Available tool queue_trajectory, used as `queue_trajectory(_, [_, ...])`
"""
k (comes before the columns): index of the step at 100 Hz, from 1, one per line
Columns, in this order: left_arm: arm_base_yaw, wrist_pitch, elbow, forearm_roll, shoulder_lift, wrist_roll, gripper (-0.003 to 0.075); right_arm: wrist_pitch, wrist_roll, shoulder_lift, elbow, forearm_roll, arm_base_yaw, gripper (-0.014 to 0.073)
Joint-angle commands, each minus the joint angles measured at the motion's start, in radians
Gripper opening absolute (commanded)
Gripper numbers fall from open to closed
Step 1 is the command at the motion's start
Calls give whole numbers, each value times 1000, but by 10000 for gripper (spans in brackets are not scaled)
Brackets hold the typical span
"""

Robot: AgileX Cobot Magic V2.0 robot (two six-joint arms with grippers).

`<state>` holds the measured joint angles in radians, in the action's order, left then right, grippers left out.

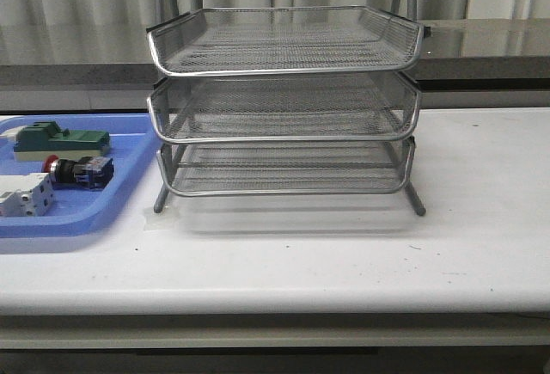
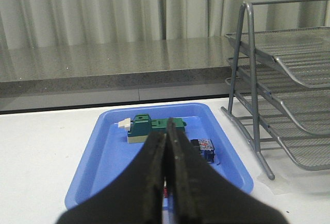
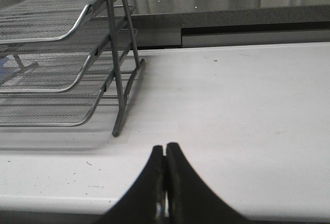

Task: Place button on rack with both arms

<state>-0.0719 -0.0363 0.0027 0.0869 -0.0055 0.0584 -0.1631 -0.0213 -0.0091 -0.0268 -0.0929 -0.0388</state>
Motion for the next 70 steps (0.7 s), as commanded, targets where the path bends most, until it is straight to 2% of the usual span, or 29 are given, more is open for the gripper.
queue_trajectory(1, [3,76,43,-8,-32,5,-20,125,-4,-18,17,9,1,-60])
queue_trajectory(11, [3,76,43,-8,-32,5,-20,214,-4,-18,22,-4,1,-60])
queue_trajectory(22, [3,76,43,-8,-32,5,-20,193,-4,-14,73,-90,1,-60])
queue_trajectory(37, [3,76,43,-8,-32,5,-20,0,-4,45,199,-218,1,-60])
queue_trajectory(60, [3,76,43,-8,-32,5,-20,-330,-4,310,441,-225,1,-60])
queue_trajectory(70, [3,76,43,-8,-32,5,-20,-420,-4,442,535,-245,1,-60])
